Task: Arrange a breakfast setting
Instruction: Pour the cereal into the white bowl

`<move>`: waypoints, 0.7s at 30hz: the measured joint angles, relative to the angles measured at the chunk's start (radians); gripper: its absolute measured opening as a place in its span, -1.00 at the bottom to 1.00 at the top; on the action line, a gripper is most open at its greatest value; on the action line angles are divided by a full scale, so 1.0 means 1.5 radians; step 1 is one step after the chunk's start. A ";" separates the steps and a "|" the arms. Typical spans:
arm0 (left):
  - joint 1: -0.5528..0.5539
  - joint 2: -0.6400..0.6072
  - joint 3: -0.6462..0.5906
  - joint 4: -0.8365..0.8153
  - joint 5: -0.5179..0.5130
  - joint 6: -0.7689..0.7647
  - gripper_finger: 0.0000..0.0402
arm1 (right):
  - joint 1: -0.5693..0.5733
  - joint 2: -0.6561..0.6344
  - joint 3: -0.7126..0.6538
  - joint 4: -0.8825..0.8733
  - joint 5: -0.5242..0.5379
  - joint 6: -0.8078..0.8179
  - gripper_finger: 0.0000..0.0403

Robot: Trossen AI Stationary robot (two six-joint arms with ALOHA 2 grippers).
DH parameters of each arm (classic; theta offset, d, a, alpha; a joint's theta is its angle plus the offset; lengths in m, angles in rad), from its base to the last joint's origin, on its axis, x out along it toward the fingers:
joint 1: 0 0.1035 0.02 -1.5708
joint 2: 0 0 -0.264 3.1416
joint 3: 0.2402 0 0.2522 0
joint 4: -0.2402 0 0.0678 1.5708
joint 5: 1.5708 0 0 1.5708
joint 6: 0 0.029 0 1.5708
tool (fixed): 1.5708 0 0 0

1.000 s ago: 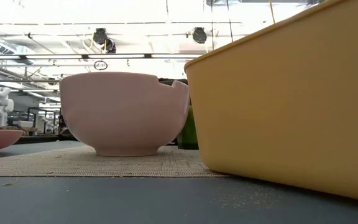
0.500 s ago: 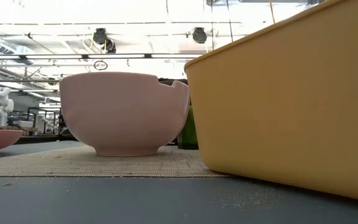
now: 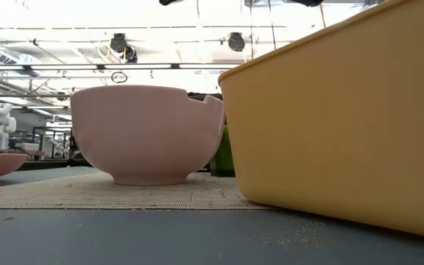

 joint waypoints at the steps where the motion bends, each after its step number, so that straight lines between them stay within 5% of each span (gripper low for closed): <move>1: 0.003 0.000 0.000 0.000 -0.008 0.001 0.34 | 0.000 0.000 -0.005 0.001 0.000 0.000 0.93; 21: 0.137 -0.002 -0.217 0.007 -0.088 -0.216 0.19 | 0.000 0.000 -0.025 0.030 0.000 0.000 0.93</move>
